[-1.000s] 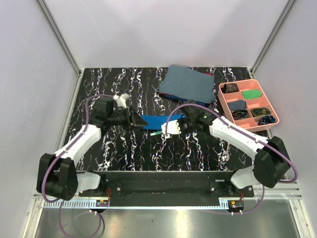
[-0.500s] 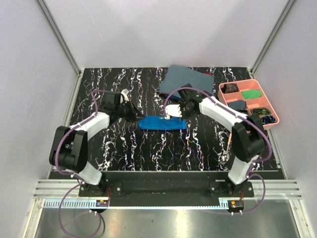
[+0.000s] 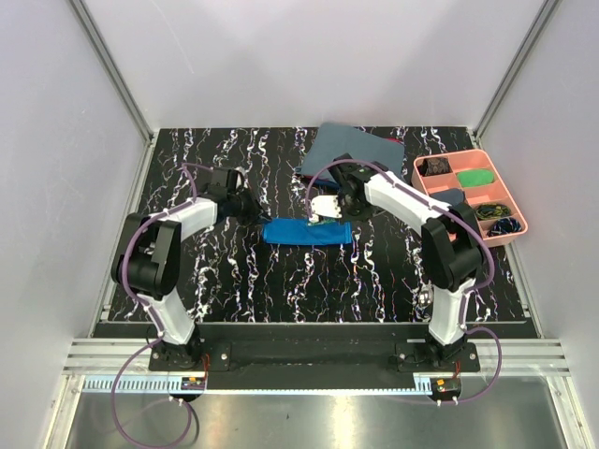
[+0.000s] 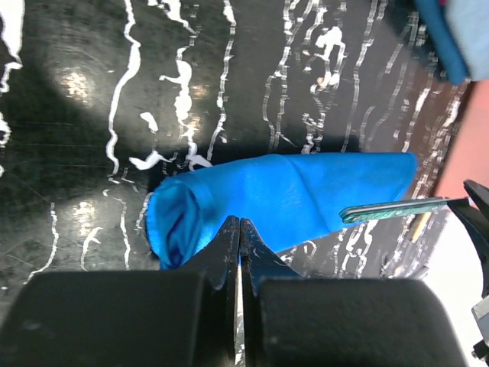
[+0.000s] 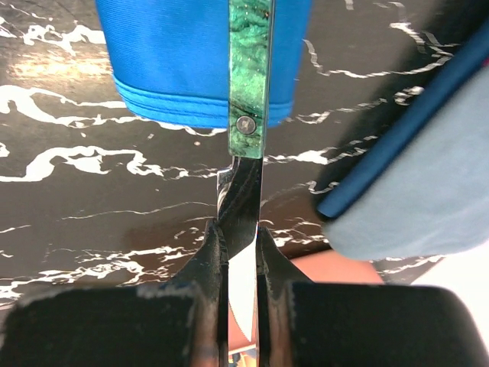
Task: Fold the napkin into a case and place the utensils inside
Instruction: Insert the knife into the folded napkin.
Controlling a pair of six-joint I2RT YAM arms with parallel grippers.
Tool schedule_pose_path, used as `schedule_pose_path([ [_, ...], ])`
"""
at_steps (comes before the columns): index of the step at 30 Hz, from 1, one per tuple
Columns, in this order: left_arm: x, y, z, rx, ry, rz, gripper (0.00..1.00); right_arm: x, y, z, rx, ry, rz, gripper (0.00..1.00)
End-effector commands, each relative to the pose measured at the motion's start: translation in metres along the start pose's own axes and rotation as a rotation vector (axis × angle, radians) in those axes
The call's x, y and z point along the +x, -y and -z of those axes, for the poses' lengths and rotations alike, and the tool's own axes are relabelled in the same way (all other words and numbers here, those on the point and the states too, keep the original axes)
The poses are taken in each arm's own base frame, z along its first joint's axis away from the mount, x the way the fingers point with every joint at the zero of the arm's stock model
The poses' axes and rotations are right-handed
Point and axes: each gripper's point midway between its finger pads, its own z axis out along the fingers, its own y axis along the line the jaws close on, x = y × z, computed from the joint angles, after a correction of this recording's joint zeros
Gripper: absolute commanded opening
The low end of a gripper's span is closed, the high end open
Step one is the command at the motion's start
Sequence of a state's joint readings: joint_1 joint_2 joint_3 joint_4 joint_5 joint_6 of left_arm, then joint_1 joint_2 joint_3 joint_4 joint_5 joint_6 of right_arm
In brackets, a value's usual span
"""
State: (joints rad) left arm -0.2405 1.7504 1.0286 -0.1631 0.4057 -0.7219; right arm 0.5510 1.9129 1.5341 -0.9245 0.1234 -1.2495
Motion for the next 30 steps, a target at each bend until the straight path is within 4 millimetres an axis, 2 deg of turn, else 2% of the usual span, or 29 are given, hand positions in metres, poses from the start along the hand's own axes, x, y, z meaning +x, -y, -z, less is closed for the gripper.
schedule_pose_path([
  [1, -0.022, 0.009, -0.003, -0.017, 0.055, -0.049, 0.00, -0.003, 0.004, 0.001, -0.005, -0.041, -0.009, 0.00],
  [15, -0.008, -0.018, -0.014, -0.109, 0.014, -0.051, 0.00, -0.018, 0.008, -0.013, -0.037, -0.043, -0.030, 0.00],
  [24, -0.004, -0.024, -0.016, -0.133, 0.011, -0.057, 0.00, -0.039, 0.004, -0.017, -0.075, 0.017, -0.034, 0.00],
  [30, -0.002, -0.021, -0.016, -0.131, 0.015, -0.067, 0.00, -0.053, -0.001, -0.022, -0.112, 0.056, -0.038, 0.00],
])
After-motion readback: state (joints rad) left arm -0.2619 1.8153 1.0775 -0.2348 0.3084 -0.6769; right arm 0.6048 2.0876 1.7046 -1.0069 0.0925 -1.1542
